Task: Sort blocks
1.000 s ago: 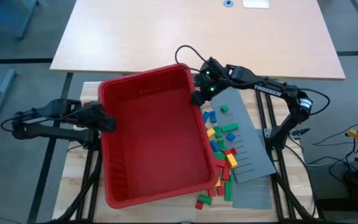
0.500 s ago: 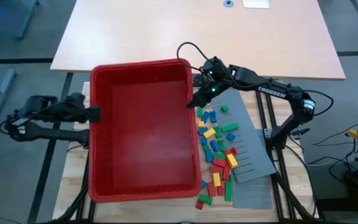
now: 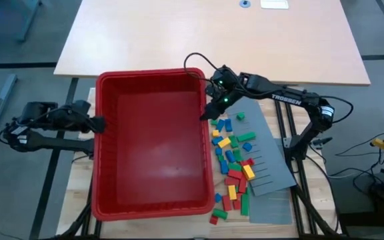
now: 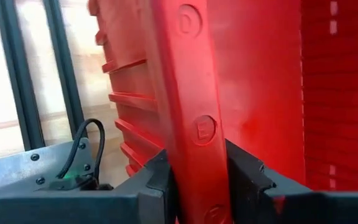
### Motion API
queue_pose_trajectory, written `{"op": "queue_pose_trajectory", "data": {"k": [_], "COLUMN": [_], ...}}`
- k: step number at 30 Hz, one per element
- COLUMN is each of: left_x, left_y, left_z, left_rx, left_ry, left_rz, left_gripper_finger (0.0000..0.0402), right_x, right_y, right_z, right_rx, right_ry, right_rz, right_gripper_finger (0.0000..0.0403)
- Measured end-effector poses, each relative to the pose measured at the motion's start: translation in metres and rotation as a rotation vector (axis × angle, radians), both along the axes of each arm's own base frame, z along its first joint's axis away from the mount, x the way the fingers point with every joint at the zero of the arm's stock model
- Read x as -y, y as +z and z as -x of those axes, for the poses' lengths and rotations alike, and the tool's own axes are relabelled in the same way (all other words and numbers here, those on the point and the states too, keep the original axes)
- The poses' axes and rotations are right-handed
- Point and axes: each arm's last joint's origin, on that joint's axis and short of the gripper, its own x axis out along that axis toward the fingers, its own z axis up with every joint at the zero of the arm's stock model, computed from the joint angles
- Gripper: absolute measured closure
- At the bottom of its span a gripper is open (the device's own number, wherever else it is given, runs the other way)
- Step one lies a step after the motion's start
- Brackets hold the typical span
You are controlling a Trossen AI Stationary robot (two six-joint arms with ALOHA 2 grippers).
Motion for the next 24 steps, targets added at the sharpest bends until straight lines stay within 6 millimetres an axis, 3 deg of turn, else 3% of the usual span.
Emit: {"op": "queue_pose_trajectory", "data": {"k": [9,24], "left_x": [0.001,0.0011], "left_y": [0.0007,0.0009], "left_z": [-0.0019,-0.0028], "left_rx": [0.006,-0.001], "left_ry": [-0.055,-0.078], "left_rz": [0.011,0.001], "left_gripper_finger": [0.0257,0.0207], "right_x": [-0.0013,-0.0069], "right_y": [-0.0045,-0.0049], "right_z": [0.001,0.0021], "right_rx": [-0.027,-0.037], "right_ry": [0.029,0.06], "right_rz": [0.039,0.047], "right_gripper_finger": [0.0243,0.0216]}}
